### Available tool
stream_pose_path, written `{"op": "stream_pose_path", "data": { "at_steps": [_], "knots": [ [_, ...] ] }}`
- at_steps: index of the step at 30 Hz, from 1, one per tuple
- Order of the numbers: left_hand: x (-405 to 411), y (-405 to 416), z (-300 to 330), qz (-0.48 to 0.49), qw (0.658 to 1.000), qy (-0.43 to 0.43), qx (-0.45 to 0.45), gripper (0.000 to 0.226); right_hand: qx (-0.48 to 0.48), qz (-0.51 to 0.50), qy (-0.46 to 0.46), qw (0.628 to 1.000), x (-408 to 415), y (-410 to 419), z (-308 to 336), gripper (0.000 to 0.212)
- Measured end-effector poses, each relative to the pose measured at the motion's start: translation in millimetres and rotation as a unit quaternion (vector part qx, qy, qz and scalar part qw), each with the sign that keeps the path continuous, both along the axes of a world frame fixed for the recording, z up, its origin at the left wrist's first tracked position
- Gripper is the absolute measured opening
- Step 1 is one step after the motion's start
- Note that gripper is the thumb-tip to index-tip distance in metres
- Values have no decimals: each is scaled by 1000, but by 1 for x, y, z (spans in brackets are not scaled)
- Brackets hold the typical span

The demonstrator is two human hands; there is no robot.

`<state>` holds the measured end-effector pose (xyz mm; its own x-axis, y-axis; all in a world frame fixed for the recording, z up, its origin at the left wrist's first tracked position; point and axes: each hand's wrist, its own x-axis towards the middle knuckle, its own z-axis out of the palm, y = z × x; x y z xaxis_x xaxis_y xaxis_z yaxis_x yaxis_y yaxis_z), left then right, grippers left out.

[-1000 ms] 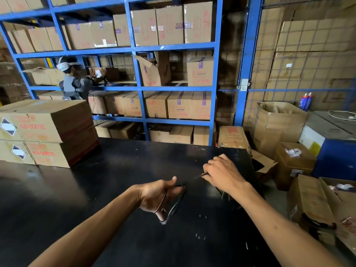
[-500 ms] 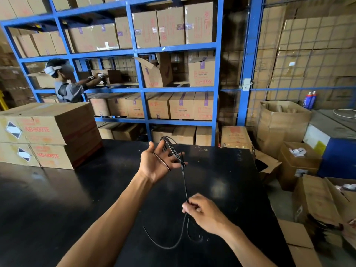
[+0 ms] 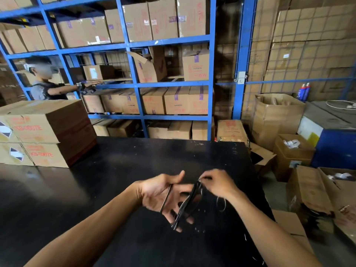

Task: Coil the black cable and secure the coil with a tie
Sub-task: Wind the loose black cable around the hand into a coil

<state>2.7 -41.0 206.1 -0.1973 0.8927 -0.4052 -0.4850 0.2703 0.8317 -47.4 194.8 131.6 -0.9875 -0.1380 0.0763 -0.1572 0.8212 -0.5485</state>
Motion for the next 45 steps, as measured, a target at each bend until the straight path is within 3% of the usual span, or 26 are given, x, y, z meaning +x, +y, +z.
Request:
{"op": "stream_pose_path", "data": {
  "at_steps": [3, 6, 9, 11, 15, 21, 27, 30, 33, 36, 39, 42, 45],
  "knots": [
    [-5, -1, -18, 45, 996, -28, -70, 74, 71, -17, 117, 990, -12, 2, 31, 6],
    [-20, -5, -31, 185, 978, -18, -98, 73, 81, -17, 171, 982, -10, 0, 51, 9],
    [-40, -12, -35, 357, 933, -29, -37, 70, 52, -6, 108, 993, 0, 1, 52, 9],
    [-51, -14, -34, 443, 894, -50, 35, 68, 11, 19, 34, 999, 10, 2, 43, 24],
    [-64, -14, -19, 502, 846, -40, 172, 59, -124, 91, -62, 986, 32, -7, 16, 40],
    [-75, -4, 3, 489, 833, -34, 257, 70, -274, 53, -62, 958, 53, -27, -28, 39],
    [-67, 9, 4, 444, 855, -23, 267, 69, -152, 86, 26, 984, 55, -36, -44, 23],
    [-58, 12, 8, 407, 877, -34, 254, 67, -55, 89, 1, 995, 54, -33, -44, 34],
    [-46, 10, 15, 313, 916, -40, 246, 62, -16, 54, -19, 998, 49, -24, -42, 43],
    [-30, 9, 15, 171, 967, -30, 186, 68, 0, 10, -4, 1000, 34, -14, -30, 30],
    [-14, 11, 2, 52, 997, -19, 60, 75, 11, -27, 36, 999, 14, -7, -7, 20],
    [-11, 15, -14, 35, 996, -18, -79, 72, 36, 0, 52, 998, 4, -1, 18, 23],
    [-16, 15, -17, 85, 985, 13, -149, 67, 53, 70, 69, 994, 8, -5, 32, 28]
  ]
}}
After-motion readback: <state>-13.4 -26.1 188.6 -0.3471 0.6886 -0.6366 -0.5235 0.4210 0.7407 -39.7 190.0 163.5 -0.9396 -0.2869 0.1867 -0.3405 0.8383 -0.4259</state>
